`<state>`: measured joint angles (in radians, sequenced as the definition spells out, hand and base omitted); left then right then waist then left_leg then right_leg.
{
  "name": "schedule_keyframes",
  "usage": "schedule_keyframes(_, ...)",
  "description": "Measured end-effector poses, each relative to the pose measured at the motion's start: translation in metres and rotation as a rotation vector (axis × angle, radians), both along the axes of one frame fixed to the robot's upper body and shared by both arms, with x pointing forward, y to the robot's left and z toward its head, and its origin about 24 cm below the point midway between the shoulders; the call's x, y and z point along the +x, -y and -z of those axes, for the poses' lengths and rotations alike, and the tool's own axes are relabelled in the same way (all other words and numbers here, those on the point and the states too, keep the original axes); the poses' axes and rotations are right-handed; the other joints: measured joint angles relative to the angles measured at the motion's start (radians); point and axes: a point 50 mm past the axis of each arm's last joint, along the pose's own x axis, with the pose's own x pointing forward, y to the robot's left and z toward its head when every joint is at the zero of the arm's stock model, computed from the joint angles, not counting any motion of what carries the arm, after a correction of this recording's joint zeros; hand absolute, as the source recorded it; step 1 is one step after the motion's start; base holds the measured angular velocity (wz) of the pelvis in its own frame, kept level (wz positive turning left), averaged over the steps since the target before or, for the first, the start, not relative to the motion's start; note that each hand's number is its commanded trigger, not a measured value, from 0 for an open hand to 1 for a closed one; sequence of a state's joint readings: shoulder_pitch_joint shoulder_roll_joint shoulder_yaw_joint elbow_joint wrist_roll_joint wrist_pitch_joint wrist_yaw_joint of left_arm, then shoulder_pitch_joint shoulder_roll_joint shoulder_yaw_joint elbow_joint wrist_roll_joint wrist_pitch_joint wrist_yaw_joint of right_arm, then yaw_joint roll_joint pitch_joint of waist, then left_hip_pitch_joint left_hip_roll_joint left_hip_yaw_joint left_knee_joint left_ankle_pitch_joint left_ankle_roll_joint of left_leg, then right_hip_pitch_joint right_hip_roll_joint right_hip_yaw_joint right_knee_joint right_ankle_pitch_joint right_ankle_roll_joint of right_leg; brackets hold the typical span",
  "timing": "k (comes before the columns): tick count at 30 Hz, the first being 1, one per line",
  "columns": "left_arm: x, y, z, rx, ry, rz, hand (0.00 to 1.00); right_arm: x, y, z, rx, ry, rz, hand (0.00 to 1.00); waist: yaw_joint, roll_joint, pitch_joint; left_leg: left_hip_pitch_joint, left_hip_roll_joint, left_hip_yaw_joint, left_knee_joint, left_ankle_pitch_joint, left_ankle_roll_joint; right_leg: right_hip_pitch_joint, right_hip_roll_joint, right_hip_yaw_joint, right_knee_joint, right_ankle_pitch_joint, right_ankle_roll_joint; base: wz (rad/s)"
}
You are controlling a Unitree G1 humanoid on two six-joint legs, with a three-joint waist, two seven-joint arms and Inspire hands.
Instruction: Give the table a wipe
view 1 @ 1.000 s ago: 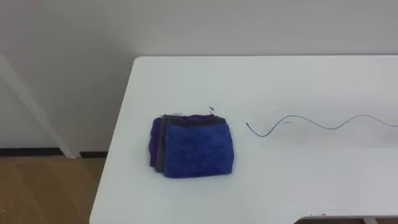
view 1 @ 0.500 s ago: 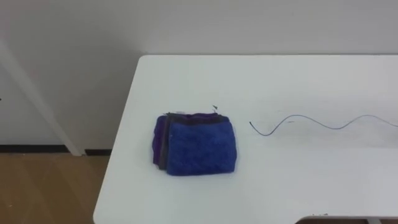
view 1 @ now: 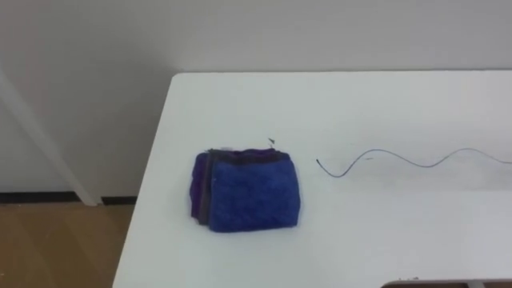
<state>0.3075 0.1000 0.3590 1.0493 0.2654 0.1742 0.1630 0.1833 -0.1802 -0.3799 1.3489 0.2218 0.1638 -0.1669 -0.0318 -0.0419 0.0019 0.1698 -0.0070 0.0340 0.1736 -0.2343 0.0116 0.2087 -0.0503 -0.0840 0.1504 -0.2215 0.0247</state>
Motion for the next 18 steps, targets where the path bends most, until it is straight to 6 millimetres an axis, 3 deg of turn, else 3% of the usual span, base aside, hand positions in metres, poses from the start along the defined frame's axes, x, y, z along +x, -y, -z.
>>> schedule_keyframes(2, -0.003, -0.017, -0.006, 0.053, 0.003, -0.034, 0.00, -0.005, 0.022, -0.009, -0.101, 0.018, 0.191, 0.00, -0.017, -0.018, -0.0005, 0.000, -0.001, 0.003, -0.001, 0.000, 0.001, -0.002, -0.001, 0.002, 0.000, -0.001, 0.002, -0.03)
schedule_keyframes(5, -0.006, -0.029, -0.011, 0.096, 0.005, -0.063, 0.00, -0.006, 0.051, -0.022, -0.233, 0.024, 0.315, 0.00, -0.026, -0.037, -0.0011, -0.005, -0.001, 0.012, -0.004, -0.001, 0.002, -0.010, -0.002, 0.005, 0.002, -0.001, 0.002, -0.08)
schedule_keyframes(9, -0.001, -0.033, -0.012, 0.103, 0.032, -0.075, 0.00, 0.016, 0.079, -0.037, -0.379, 0.076, 0.316, 0.00, -0.029, -0.053, -0.0016, -0.023, 0.001, 0.022, 0.001, -0.002, 0.003, -0.037, 0.001, 0.023, 0.007, 0.000, 0.003, -0.11)
schedule_keyframes(12, 0.007, -0.033, -0.012, 0.108, 0.057, -0.053, 0.00, 0.052, 0.094, -0.048, -0.478, 0.150, 0.267, 0.00, -0.032, -0.061, -0.0016, -0.041, 0.001, 0.026, 0.010, -0.002, 0.003, -0.058, 0.001, 0.027, 0.021, 0.003, 0.004, -0.04)
schedule_keyframes(16, 0.019, -0.034, -0.013, 0.110, 0.088, -0.003, 0.00, 0.113, 0.113, -0.077, -0.670, 0.287, 0.045, 0.00, -0.020, -0.054, 0.0008, -0.040, 0.003, 0.046, 0.007, -0.002, 0.003, -0.067, 0.002, 0.035, 0.025, 0.003, 0.004, -0.09)
schedule_keyframes(18, 0.021, -0.032, -0.012, 0.105, 0.096, 0.013, 0.00, 0.138, 0.118, -0.096, -0.767, 0.359, -0.056, 0.00, -0.011, -0.052, -0.0030, -0.036, 0.003, 0.048, 0.003, -0.002, 0.003, -0.068, 0.002, 0.036, 0.027, 0.003, 0.004, -0.06)
